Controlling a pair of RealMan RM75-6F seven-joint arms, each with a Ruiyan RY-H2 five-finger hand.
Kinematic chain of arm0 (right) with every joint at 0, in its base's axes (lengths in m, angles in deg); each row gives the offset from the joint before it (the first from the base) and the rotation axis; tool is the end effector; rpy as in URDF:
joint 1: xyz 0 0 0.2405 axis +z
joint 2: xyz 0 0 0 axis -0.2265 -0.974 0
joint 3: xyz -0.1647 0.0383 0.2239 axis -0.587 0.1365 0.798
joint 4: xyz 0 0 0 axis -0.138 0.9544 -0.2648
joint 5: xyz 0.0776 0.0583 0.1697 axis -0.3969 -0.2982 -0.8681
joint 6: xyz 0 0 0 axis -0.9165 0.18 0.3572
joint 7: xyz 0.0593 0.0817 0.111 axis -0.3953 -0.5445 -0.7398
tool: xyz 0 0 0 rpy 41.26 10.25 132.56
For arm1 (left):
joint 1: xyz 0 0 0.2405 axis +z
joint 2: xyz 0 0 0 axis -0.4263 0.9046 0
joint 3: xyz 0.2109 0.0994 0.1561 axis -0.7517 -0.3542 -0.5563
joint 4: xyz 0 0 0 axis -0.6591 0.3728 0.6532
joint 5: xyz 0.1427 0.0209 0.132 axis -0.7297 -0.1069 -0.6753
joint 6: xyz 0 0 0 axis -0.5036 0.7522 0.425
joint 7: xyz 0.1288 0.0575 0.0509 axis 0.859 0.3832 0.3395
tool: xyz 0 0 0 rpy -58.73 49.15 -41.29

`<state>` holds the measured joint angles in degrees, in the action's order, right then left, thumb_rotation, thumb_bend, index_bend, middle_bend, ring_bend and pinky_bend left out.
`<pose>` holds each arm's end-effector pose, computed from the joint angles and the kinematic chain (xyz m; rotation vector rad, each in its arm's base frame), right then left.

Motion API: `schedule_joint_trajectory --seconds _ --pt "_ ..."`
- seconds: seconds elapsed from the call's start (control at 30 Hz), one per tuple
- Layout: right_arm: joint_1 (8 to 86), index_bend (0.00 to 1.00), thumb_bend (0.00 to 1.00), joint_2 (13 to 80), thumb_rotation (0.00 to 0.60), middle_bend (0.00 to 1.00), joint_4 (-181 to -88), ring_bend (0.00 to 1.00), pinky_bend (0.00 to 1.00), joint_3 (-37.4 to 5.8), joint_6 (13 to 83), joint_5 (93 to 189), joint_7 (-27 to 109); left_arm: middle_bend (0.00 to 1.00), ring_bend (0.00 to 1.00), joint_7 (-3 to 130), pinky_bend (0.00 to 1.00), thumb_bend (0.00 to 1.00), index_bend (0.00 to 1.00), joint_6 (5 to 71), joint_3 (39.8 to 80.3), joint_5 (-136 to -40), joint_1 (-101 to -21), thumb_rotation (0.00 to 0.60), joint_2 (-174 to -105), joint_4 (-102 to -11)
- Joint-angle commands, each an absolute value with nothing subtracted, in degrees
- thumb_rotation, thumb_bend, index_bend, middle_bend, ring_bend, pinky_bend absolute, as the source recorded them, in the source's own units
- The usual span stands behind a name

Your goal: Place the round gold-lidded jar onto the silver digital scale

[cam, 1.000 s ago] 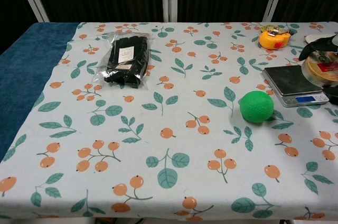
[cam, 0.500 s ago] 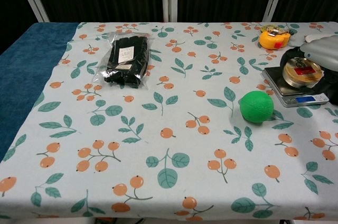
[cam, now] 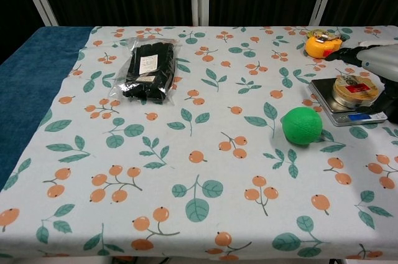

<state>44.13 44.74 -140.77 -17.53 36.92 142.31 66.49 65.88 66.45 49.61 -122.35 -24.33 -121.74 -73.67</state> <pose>-0.2759 -0.3377 0.0420 1.7657 -0.9134 0.6017 -0.3271 0.1366 0.1749 -1.4616 -0.8229 -0.8956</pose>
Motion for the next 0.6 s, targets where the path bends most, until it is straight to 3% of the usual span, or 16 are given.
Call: schedule_joint_trajectory --seconds 0.03,0.3,0.47,0.6 --pt "42.6 0.0 0.15 42.7 0.6 0.0 -143.3 0.0 0.01 -17.8 40.3 145.1 63.7 0.08 0.0 65.9 0.03 0.05 0.11 66.6 49.6 -122.4 -24.3 0.6 -121.7 -73.7" --pt "32.4 0.0 0.15 33.1 0.6 0.0 -151.0 0.0 0.0 -23.4 56.8 156.8 58.2 0.08 0.0 66.0 0.03 0.05 0.11 66.7 49.5 -122.5 -24.1 0.6 -121.8 -73.8" --pt "24.9 0.0 0.13 31.9 0.6 0.0 -146.7 0.0 0.0 -28.3 66.7 163.8 51.7 0.08 0.0 66.1 0.03 0.05 0.11 66.7 49.5 -122.6 -24.2 0.6 -121.8 -73.9" --pt "19.9 0.0 0.13 33.9 0.6 0.0 -142.3 0.0 0.0 -28.9 73.9 165.2 49.7 0.08 0.0 66.1 0.03 0.05 0.11 66.8 49.7 -122.5 -24.3 0.6 -121.7 -74.1"
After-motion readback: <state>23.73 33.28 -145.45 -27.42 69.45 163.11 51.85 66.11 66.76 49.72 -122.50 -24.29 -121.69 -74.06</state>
